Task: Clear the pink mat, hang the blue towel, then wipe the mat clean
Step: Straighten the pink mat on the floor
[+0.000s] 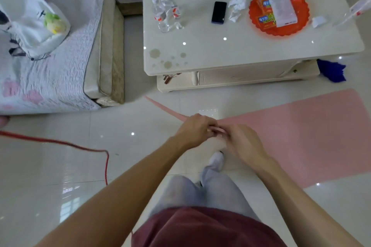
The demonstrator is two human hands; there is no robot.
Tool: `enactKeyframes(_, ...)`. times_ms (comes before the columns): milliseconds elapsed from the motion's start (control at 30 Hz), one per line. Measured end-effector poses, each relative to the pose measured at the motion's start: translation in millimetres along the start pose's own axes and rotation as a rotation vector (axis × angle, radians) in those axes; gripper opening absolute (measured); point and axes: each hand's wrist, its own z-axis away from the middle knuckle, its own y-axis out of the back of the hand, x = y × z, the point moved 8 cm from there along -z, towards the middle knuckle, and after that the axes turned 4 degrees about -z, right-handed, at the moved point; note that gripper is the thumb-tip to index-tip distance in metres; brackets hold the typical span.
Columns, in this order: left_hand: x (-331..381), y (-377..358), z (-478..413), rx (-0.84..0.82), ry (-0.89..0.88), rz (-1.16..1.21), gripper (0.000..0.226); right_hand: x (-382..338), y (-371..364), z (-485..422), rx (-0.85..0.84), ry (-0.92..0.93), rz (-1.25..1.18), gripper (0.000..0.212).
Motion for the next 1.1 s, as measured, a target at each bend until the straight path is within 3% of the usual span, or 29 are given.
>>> enactKeyframes(167, -14.4, 25.7, -28.1, -0.06, -0.077, -0.149, 0.02, -0.2, 17.8, -21.8, 0.034, -0.108, 0.021, 0.028)
enactKeyframes(367, -64.2, 40.4, -61.1, -0.147, -0.21, -0.336, 0.021, -2.4, 25.1, -26.4, 0.065, -0.314, 0.041, 0.015)
enactKeyframes(533, -60.8, 54.4, -68.4, -0.219, -0.439, -0.496, 0.021, -14.0, 25.2, -1.4, 0.244, -0.603, -0.123, 0.031)
enactKeyframes(633, -47.3, 59.0, -59.4, -0.237, -0.563, -0.564, 0.021, -26.7, 6.6, 4.2, 0.226, -0.699, -0.167, 0.014)
enactKeyframes(700, -34.6, 55.5, -51.5, -0.241, -0.628, -0.604, 0.02, -32.1, -7.3, 9.5, 0.22, -0.765, -0.151, 0.028)
enactKeyframes(867, -18.9, 44.2, -33.2, -0.291, -0.744, -0.723, 0.019, -40.0, -36.4, 18.7, 0.22, -0.824, -0.073, 0.021)
enactKeyframes(1100, -29.1, 46.0, 2.6, -0.252, -0.734, -0.863, 0.023, -62.3, -66.8, 39.4, 0.374, -0.801, -0.175, 0.021)
